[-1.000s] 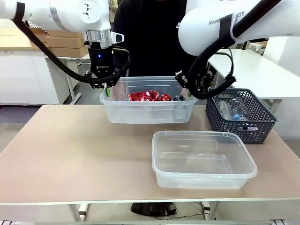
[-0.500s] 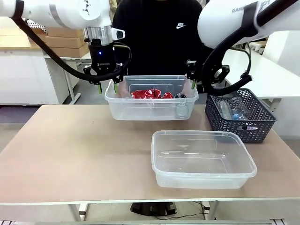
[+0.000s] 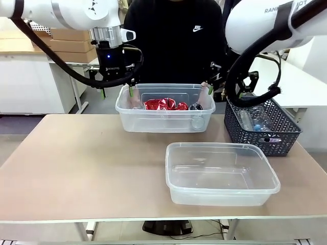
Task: Sort the waste into each basket.
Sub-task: Release the Organizing box you were holding, then pick up the Organizing box on the right side of the table and lift it.
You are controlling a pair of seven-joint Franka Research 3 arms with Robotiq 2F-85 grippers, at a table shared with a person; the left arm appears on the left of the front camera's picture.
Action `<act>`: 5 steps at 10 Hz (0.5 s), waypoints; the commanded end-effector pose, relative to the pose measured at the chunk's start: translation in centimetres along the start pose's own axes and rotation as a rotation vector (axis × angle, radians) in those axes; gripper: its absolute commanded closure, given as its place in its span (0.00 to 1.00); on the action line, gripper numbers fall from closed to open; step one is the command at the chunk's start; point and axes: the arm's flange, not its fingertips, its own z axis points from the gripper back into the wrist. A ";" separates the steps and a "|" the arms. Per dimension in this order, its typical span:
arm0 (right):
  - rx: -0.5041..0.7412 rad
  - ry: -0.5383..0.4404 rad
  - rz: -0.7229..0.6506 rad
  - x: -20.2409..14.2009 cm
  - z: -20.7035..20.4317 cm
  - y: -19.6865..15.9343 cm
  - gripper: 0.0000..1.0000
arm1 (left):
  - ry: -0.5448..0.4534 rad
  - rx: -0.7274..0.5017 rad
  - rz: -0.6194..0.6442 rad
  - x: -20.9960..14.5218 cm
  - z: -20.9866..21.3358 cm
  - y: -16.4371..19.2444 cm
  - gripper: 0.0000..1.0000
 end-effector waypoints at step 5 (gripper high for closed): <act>0.000 0.000 0.000 0.0 0.0 0.0 0.00 | 0.000 0.000 0.000 0.0 0.0 0.0 0.00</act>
